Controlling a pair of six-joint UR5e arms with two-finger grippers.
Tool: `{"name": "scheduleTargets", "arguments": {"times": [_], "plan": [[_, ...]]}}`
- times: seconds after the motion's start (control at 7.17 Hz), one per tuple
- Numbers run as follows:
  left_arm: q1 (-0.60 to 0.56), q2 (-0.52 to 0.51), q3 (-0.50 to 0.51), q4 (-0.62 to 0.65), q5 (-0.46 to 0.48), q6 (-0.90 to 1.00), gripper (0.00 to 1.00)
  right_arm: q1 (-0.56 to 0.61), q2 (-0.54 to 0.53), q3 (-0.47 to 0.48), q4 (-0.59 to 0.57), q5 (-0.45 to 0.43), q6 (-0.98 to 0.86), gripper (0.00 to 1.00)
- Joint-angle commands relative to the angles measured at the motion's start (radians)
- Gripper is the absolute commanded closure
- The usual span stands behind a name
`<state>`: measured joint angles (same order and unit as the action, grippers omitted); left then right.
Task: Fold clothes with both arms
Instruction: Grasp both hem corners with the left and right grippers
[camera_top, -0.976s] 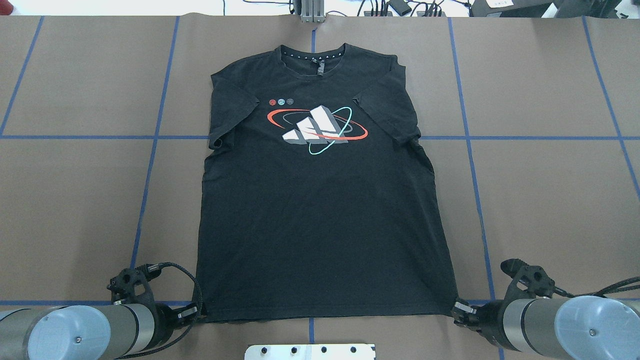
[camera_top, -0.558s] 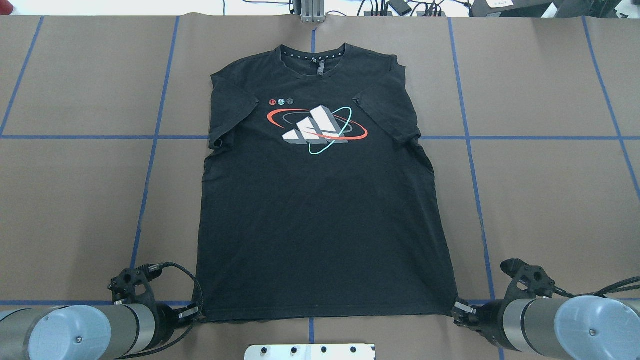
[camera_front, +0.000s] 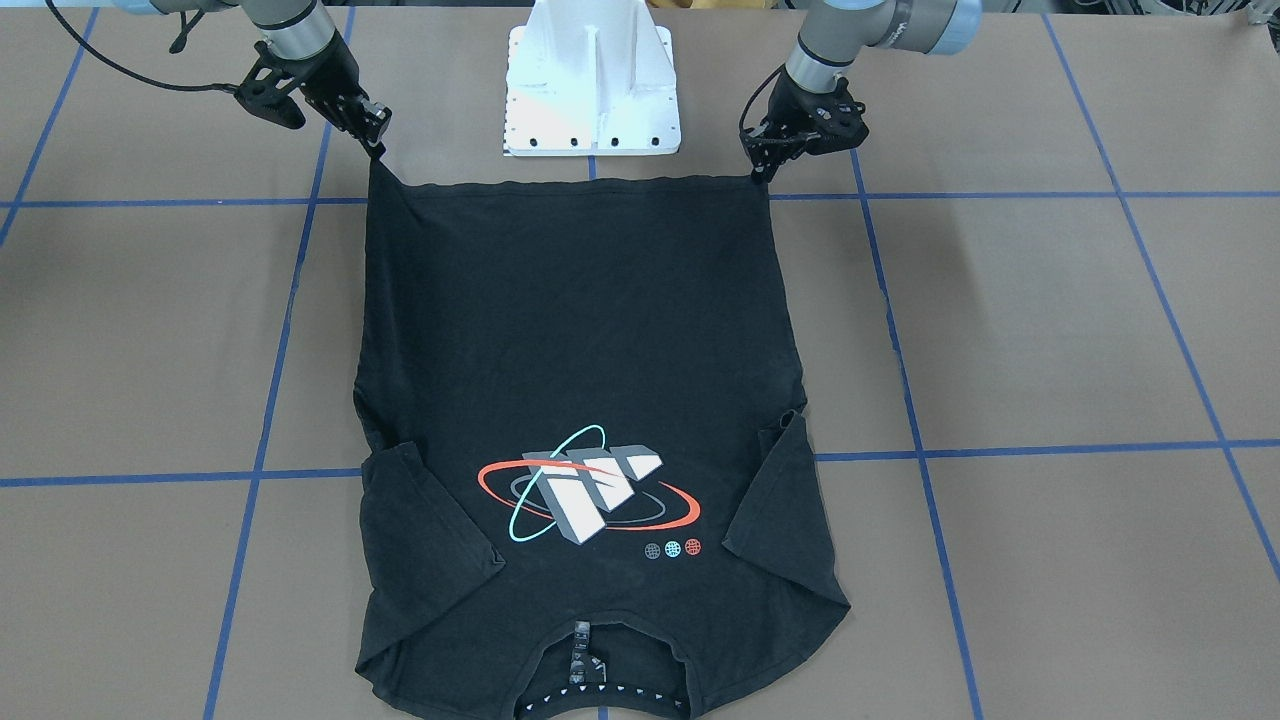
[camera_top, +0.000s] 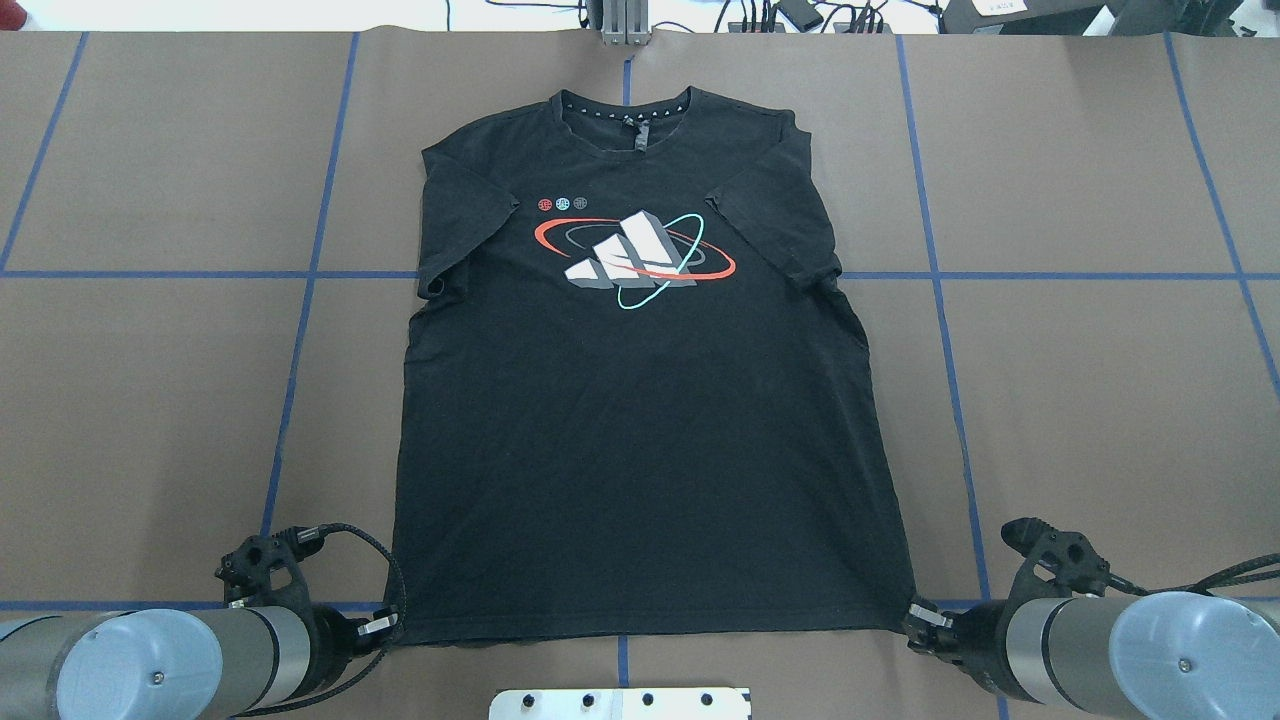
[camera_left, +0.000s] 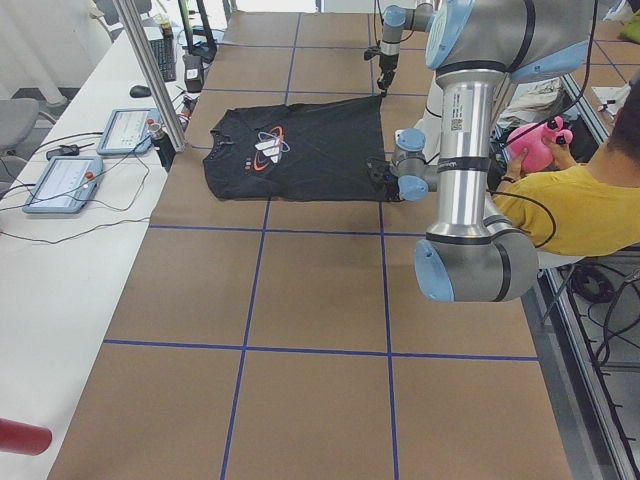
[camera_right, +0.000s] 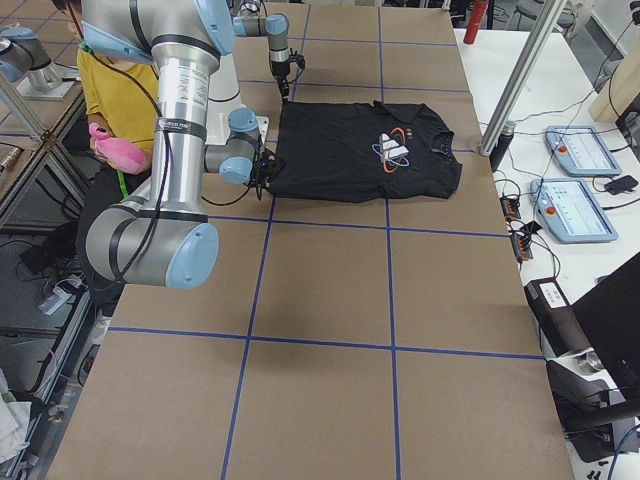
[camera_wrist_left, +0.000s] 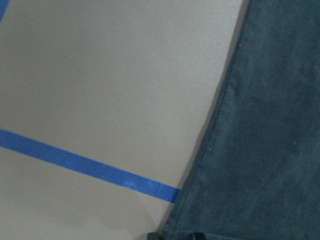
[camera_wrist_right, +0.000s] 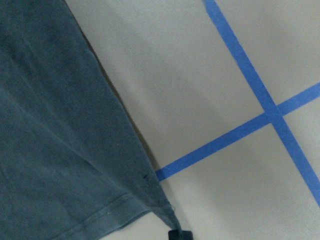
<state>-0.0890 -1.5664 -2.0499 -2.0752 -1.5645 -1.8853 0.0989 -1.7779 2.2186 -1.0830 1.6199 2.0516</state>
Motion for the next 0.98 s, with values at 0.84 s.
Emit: {"name": "scheduleTargets", "arguments": {"times": [0.84], "plan": [[-0.034,0.073,-0.217,0.046,-0.052,0.014,1.0,-0.062,-0.066,0.094,0.002,0.046,0.016,1.0]]}}
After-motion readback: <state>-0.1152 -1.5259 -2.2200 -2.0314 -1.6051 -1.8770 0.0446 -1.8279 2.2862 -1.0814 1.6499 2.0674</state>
